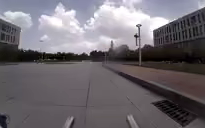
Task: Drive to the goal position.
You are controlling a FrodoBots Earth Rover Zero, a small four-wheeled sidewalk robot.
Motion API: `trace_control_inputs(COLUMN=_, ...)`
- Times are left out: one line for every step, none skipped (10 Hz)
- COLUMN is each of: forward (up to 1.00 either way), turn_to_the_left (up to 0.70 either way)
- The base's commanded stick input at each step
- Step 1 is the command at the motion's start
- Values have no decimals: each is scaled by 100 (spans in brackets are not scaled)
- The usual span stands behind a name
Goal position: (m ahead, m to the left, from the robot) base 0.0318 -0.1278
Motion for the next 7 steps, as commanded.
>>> trace_control_inputs(forward=70, turn_to_the_left=0)
trace_control_inputs(forward=70, turn_to_the_left=0)
trace_control_inputs(forward=70, turn_to_the_left=0)
trace_control_inputs(forward=70, turn_to_the_left=0)
trace_control_inputs(forward=70, turn_to_the_left=0)
trace_control_inputs(forward=70, turn_to_the_left=0)
trace_control_inputs(forward=70, turn_to_the_left=0)
